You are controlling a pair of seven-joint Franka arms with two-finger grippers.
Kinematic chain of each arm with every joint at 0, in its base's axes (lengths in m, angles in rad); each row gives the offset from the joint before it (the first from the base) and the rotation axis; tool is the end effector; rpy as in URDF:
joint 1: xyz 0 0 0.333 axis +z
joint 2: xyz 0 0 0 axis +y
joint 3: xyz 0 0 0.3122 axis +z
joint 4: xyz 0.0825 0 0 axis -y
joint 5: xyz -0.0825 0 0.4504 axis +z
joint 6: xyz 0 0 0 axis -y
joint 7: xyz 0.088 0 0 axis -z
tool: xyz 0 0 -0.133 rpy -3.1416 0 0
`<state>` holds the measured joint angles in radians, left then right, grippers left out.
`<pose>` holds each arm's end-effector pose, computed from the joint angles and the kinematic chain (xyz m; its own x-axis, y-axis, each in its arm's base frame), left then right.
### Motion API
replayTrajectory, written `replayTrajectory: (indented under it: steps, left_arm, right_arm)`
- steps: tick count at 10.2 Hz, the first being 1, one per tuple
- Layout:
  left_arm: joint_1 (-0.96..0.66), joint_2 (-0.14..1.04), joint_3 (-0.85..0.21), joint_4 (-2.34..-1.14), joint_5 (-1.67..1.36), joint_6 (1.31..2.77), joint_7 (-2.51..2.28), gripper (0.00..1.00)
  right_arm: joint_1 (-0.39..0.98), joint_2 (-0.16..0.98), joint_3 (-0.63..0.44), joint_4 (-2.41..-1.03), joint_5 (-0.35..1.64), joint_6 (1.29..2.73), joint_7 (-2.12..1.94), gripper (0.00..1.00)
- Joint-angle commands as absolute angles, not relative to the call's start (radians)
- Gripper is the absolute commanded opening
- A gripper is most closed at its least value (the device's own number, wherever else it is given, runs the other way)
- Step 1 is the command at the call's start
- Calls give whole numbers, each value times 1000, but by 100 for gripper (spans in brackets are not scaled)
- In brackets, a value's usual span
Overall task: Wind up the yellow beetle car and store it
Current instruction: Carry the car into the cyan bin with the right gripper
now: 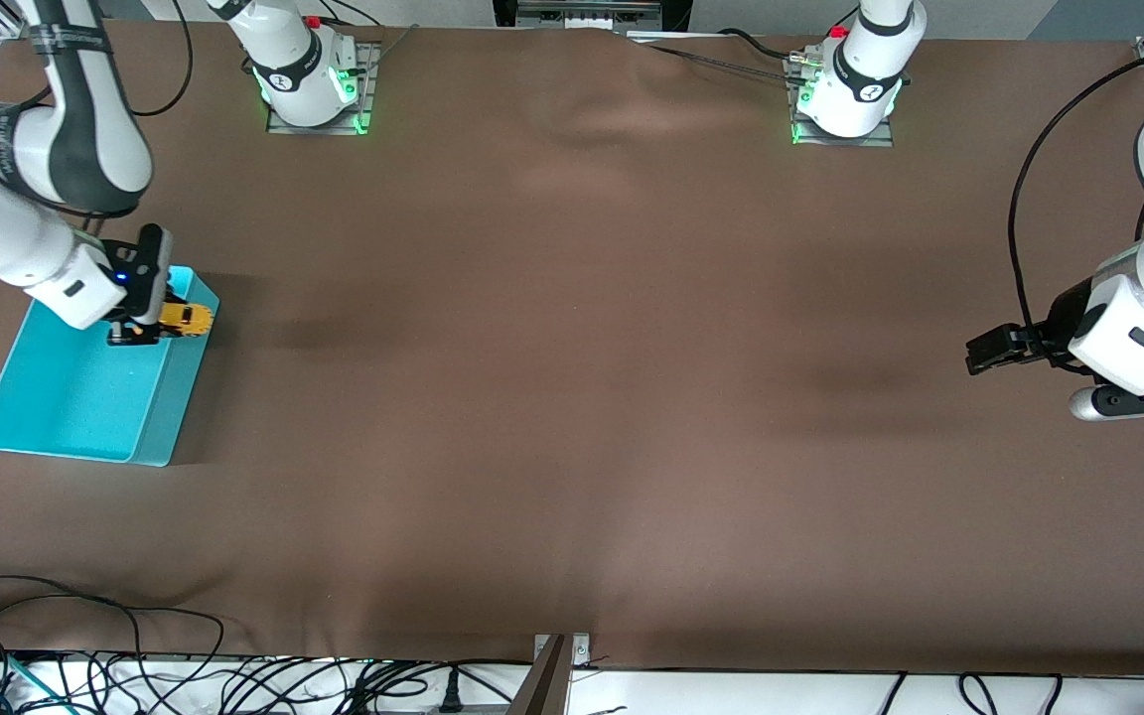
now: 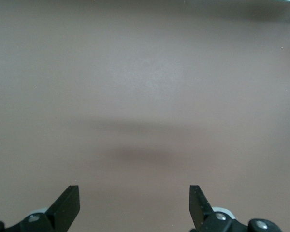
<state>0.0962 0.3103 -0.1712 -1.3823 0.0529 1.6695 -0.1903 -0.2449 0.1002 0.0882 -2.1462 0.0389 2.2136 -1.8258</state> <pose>0.7146 -0.0327 0.4999 0.9930 0.1169 -0.0183 0.1168 -0.9931 -0.0040 0.5930 -0.0914 0.2826 -0.0735 0.9962 0.0462 0.9970 0.0746 -0.0220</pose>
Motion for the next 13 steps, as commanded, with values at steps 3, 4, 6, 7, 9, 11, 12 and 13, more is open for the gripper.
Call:
replayTrajectory:
  steps: [3, 4, 6, 7, 9, 11, 12, 13]
  left_arm:
    - [100, 305, -166, -1379, 20, 1657, -169, 100]
    - [101, 305, -167, -1379, 20, 1657, -169, 100]
    - [101, 305, -166, -1379, 20, 1657, -169, 100]
    - [101, 305, -166, -1379, 20, 1657, -169, 100]
    - [101, 305, -166, -1379, 20, 1657, -169, 100]
    - [101, 305, -166, -1379, 20, 1657, -169, 100]
    - [101, 305, -166, -1379, 20, 1657, -169, 100]
    - [101, 305, -166, -1379, 20, 1657, -169, 100]
  right_arm:
    - [-402, 136, 103, -2119, -2, 2206, -2115, 0]
    - [-437, 181, 103, -2106, -2, 2209, -2140, 0]
    - [-494, 289, 103, -2060, 0, 2212, -2201, 0]
    - [-508, 337, 103, -2027, 0, 2215, -2236, 0]
    - [-532, 397, 101, -1993, 3, 2217, -2264, 0]
    - [-546, 439, 101, -1980, 6, 2235, -2264, 0]
    - [-555, 449, 101, -1980, 8, 2238, -2264, 0]
    - [-558, 454, 100, -1982, 9, 2237, -2264, 0]
